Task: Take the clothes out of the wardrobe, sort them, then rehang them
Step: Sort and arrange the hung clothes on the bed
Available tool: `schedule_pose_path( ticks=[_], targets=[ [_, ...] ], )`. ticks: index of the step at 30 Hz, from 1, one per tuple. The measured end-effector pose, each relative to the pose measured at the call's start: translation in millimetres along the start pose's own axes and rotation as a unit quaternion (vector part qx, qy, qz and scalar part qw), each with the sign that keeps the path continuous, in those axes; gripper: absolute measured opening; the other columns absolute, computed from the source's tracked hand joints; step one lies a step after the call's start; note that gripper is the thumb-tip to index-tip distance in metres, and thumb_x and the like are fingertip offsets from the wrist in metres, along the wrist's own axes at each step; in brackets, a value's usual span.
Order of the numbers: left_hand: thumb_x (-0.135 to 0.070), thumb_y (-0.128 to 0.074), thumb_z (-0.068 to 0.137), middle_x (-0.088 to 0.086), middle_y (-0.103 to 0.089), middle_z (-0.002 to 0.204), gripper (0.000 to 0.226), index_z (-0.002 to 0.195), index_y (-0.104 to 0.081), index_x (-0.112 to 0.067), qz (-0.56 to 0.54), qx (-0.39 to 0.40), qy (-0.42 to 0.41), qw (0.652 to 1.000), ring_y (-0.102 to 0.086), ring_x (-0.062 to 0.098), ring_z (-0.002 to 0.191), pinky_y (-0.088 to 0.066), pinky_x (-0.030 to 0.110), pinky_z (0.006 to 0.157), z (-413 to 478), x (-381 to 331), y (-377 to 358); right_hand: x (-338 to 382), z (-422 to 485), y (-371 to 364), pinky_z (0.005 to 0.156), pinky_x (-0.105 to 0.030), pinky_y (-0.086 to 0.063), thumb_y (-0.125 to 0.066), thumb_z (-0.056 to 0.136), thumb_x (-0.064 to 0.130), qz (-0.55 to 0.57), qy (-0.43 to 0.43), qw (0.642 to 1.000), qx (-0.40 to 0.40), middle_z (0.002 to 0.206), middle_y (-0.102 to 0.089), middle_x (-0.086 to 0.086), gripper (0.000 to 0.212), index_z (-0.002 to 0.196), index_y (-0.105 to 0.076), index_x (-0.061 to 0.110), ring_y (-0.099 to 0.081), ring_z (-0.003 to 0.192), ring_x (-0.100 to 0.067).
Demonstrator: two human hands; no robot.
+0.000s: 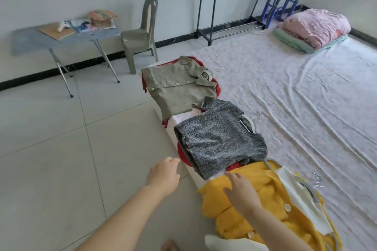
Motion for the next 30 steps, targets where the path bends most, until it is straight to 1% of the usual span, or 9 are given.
schedule_pose_path(
  ticks=[2,7,12,14,18,20,23,27,30],
  targets=[
    [-0.029,-0.047,0.093,0.001,-0.043,0.137,0.047,0.138,-0.035,-0.022,-0.009,-0.005,0.009,1.0,-0.047,0.024,0.121,-0.038,0.032,0.097,14.0,22.4,10.8,24.2,22.2,3.5,0.105,-0.031,-0.035,-0.047,0.095,0.026,-0.009,0.014,1.0,-0.002,0.142,-0.038,0.0,0.05,0.143,-0.03,0.025,-0.035,0.131,-0.02],
    [-0.028,-0.047,0.093,0.0,-0.044,0.137,0.048,0.138,-0.035,-0.021,-0.031,-0.016,0.011,0.999,-0.046,0.022,0.122,-0.038,0.032,0.097,56.1,57.9,39.4,67.0,81.9,6.4,0.102,-0.034,-0.04,-0.05,0.094,0.026,-0.004,0.019,1.0,0.012,0.14,-0.04,0.001,0.05,0.141,-0.033,0.026,-0.037,0.129,-0.02],
    [-0.029,-0.047,0.093,0.0,-0.043,0.138,0.049,0.139,-0.033,-0.021,-0.011,-0.026,0.02,0.999,-0.044,0.022,0.124,-0.037,0.033,0.098,125.5,94.4,77.5,101.1,159.9,9.7,0.101,-0.037,-0.042,-0.048,0.095,0.026,0.004,0.025,0.999,0.027,0.14,-0.039,0.0,0.048,0.141,-0.033,0.026,-0.04,0.127,-0.02],
    [-0.029,-0.047,0.093,0.0,-0.043,0.137,0.049,0.14,-0.033,-0.021,-0.007,-0.024,0.033,0.999,-0.044,0.021,0.124,-0.037,0.033,0.097,157.5,110.1,99.4,113.3,195.6,19.7,0.097,-0.036,-0.044,-0.048,0.095,0.027,0.014,0.022,0.999,0.031,0.14,-0.04,-0.001,0.049,0.141,-0.033,0.026,-0.044,0.123,-0.019],
    [-0.029,-0.047,0.093,0.0,-0.043,0.136,0.047,0.137,-0.035,-0.023,0.007,-0.017,0.039,0.999,-0.046,0.023,0.122,-0.038,0.033,0.096,216.2,126.6,146.7,138.9,256.6,50.3,0.095,-0.036,-0.046,-0.048,0.094,0.027,0.036,0.008,0.999,0.024,0.138,-0.041,-0.002,0.05,0.141,-0.033,0.023,-0.044,0.122,-0.019],
    [-0.029,-0.047,0.093,0.0,-0.043,0.137,0.046,0.137,-0.035,-0.023,0.005,-0.024,0.034,0.999,-0.045,0.023,0.123,-0.038,0.033,0.096,245.5,131.4,169.0,152.7,285.2,66.2,0.095,-0.036,-0.046,-0.049,0.093,0.026,0.043,0.006,0.999,0.013,0.138,-0.042,-0.003,0.048,0.14,-0.036,0.023,-0.045,0.121,-0.019],
    [-0.028,-0.047,0.093,-0.001,-0.041,0.139,0.047,0.137,-0.035,-0.023,0.001,-0.014,0.019,1.0,-0.044,0.023,0.124,-0.037,0.033,0.097,282.6,135.2,194.3,171.5,320.3,83.9,0.091,-0.035,-0.048,-0.049,0.092,0.024,0.056,0.004,0.998,0.003,0.135,-0.045,-0.003,0.045,0.136,-0.04,0.023,-0.052,0.112,-0.018],
    [-0.028,-0.047,0.093,0.0,-0.042,0.137,0.042,0.134,-0.038,-0.021,0.019,0.007,-0.012,1.0,-0.044,0.024,0.124,-0.038,0.035,0.096,344.2,145.4,221.0,190.1,369.0,100.3,0.098,-0.033,-0.041,-0.05,0.093,0.024,0.049,-0.015,0.999,-0.007,0.135,-0.045,-0.001,0.045,0.137,-0.038,0.022,-0.044,0.122,-0.019],
    [-0.028,-0.047,0.092,0.001,-0.042,0.137,0.045,0.135,-0.037,-0.021,0.028,0.017,-0.062,0.998,-0.044,0.022,0.123,-0.035,0.033,0.097,395.2,150.7,241.7,197.2,409.0,109.6,0.094,-0.035,-0.044,-0.049,0.09,0.02,0.066,-0.059,0.996,-0.025,0.128,-0.049,-0.003,0.045,0.134,-0.041,0.023,-0.046,0.117,-0.021]
  ],
)
Point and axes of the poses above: each hand's wrist, its own z-axis towards the middle knuckle, its own y-axis out of the back of the hand, x = y × z, the point moved 6 cm from there along z, towards the middle knuckle
